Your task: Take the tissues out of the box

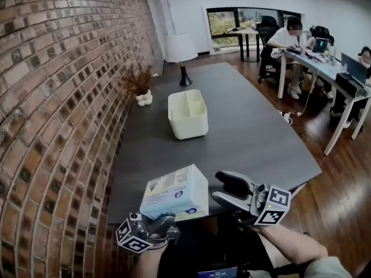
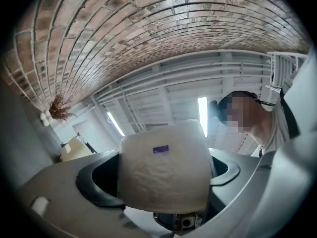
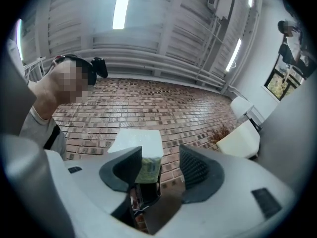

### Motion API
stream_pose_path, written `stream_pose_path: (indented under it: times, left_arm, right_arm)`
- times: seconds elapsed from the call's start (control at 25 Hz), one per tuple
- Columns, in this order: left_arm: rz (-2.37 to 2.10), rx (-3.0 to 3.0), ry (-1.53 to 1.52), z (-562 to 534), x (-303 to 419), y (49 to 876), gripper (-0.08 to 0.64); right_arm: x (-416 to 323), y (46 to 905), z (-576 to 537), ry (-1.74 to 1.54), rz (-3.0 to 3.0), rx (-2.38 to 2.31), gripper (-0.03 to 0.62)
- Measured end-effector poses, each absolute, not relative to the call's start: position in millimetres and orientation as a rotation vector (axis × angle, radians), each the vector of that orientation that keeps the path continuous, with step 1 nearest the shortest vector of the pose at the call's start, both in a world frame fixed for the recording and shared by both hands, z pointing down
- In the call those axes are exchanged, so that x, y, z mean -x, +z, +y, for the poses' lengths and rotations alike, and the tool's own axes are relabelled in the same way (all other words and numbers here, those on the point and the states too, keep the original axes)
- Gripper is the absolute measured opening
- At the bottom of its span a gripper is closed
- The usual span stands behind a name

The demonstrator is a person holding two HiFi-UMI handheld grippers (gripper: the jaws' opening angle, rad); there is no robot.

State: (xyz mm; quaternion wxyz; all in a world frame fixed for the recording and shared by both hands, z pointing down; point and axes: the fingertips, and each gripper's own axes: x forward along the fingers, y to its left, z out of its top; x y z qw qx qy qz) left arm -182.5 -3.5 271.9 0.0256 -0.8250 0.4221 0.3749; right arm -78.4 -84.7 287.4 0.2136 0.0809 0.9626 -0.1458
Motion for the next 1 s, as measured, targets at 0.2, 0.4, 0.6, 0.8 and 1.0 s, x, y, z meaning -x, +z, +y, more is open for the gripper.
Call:
stream_pose_path:
  times: [0.2,0.4,0.6,0.8,1.0]
  left_arm:
    - [1.323,2.530,1.163,-2,184,271,0.508]
    - [1.310,2.479,1.233,-2,191,260,0.508]
    - [1.296,2.464,1.317,1,191,255,0.508]
    - [1.252,2.448,1.416,3,200,246,0.506]
    - [1.255,2.414,1.511,11,221,258,0.506]
  right_arm:
    - [77,288,-79,-0.367,2.684,-0.243,0.238]
    - [76,279,-78,-0.326,2.681,-0.278,0.238]
    - [71,275,-74,-0.323,2.681,-0.295,0.238]
    - [80,266,-63,-0.324,2.687,-0.332,0.238]
    - [92,279,-56,-0.335,2.692,-0.340,0.238]
